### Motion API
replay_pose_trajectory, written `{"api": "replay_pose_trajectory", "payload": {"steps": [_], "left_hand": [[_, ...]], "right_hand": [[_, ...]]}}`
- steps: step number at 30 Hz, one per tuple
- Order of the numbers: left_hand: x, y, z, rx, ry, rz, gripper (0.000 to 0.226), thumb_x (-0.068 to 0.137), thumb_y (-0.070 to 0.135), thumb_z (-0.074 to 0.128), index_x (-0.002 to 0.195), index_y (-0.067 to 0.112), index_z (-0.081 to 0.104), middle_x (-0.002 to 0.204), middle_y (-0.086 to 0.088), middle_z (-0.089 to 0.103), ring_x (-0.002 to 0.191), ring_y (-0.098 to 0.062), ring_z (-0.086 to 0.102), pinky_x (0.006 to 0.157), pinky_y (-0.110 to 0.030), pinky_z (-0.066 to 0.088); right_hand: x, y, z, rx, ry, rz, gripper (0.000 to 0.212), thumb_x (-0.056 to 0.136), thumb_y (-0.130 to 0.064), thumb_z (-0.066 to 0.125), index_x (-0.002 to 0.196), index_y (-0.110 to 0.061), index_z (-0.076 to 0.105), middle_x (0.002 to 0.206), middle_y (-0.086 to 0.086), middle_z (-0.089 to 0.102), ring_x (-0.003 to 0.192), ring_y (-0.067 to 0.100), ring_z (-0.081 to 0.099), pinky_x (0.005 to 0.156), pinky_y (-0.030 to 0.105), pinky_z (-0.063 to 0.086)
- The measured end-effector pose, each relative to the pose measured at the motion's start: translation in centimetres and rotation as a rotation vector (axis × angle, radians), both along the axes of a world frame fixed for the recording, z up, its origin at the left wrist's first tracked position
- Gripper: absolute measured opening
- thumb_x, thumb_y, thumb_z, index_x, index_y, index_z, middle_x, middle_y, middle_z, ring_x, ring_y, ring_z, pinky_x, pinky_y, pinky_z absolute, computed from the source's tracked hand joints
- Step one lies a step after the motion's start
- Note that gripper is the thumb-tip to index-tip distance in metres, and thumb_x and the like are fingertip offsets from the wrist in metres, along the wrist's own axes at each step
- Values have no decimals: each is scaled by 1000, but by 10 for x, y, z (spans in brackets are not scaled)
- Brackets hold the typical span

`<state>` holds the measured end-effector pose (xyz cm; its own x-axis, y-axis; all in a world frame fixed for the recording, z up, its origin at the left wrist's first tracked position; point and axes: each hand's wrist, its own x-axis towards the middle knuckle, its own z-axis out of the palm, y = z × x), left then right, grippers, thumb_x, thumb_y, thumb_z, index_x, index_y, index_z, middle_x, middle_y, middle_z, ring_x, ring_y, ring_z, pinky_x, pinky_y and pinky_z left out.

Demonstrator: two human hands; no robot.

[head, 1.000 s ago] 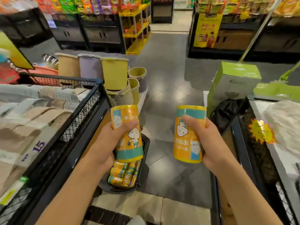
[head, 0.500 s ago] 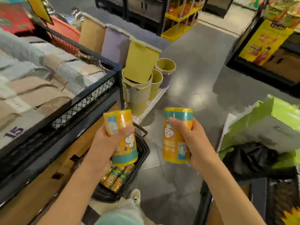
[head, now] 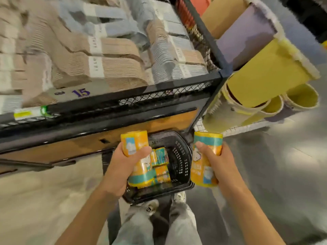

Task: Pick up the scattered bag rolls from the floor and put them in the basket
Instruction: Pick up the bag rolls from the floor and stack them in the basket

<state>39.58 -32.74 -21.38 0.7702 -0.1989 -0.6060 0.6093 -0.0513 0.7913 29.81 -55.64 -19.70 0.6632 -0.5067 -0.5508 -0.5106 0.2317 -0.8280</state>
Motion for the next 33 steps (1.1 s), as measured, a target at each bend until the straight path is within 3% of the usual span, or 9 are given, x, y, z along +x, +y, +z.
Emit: {"api": "replay_pose_trajectory", "payload": {"steps": [4, 7, 10, 14, 18, 22, 24, 29, 33], "left_hand": [[3, -11, -64, 112, 33, 141, 80, 49, 45, 90, 118, 17, 60, 104, -6, 76, 90, -26, 75, 74, -46, 60], [11, -16, -131, 192, 65, 215, 82, 52, 43, 92, 120, 14, 58, 107, -9, 75, 92, -28, 75, 78, -52, 61], [18, -15, -211, 261, 90, 275, 77, 50, 41, 96, 114, 16, 62, 105, -9, 76, 90, -27, 75, 79, -50, 60], [30, -5, -329, 278, 122, 224, 41, 72, 23, 87, 109, 26, 69, 104, -4, 77, 95, -27, 75, 87, -53, 57], [41, 0, -434, 427, 142, 159, 43, 66, 31, 91, 103, 22, 71, 92, 7, 79, 88, -17, 76, 84, -45, 60], [51, 2, -510, 575, 132, 70, 36, 67, 41, 88, 94, 27, 69, 87, 13, 75, 82, -6, 71, 72, -29, 57], [58, 4, -541, 649, 114, 64, 37, 68, 45, 86, 94, 28, 65, 87, 14, 69, 82, -5, 66, 63, -22, 49], [77, 14, -602, 833, 45, 85, 61, 65, 60, 82, 107, 21, 61, 110, -1, 64, 101, -17, 61, 82, -34, 52], [90, 15, -626, 899, -61, 101, 67, 66, 57, 83, 117, 20, 60, 121, -5, 62, 113, -22, 58, 84, -29, 45]], "right_hand": [[32, -27, -79, 16, 61, 156, 66, 68, -57, 84, 119, -27, 54, 108, 2, 72, 94, 18, 73, 82, 46, 60], [51, -33, -152, 38, 121, 227, 53, 75, -44, 80, 117, -24, 53, 104, 0, 71, 91, 14, 72, 72, 33, 57], [65, -33, -240, 45, 176, 246, 52, 76, -41, 80, 117, -22, 54, 104, 3, 73, 93, 18, 73, 75, 37, 58], [77, -27, -355, -19, 239, 256, 37, 88, -25, 75, 109, -13, 48, 94, 2, 67, 71, -3, 68, 54, 11, 49], [86, -24, -458, -128, 285, 325, 40, 89, -32, 72, 111, -13, 44, 94, -2, 63, 88, 11, 65, 63, 25, 47], [90, -25, -540, -136, 344, 374, 39, 90, -38, 72, 109, -24, 41, 102, -1, 62, 97, 18, 64, 87, 45, 53], [91, -25, -571, -141, 382, 372, 48, 89, -40, 72, 118, -21, 39, 105, 2, 63, 98, 20, 65, 81, 43, 54], [92, -26, -642, -199, 486, 328, 73, 82, -60, 70, 133, -17, 41, 115, 8, 63, 106, 28, 62, 89, 45, 52], [106, -20, -681, -290, 507, 268, 63, 88, -48, 72, 132, -18, 39, 127, 12, 61, 114, 34, 61, 96, 49, 50]]}}
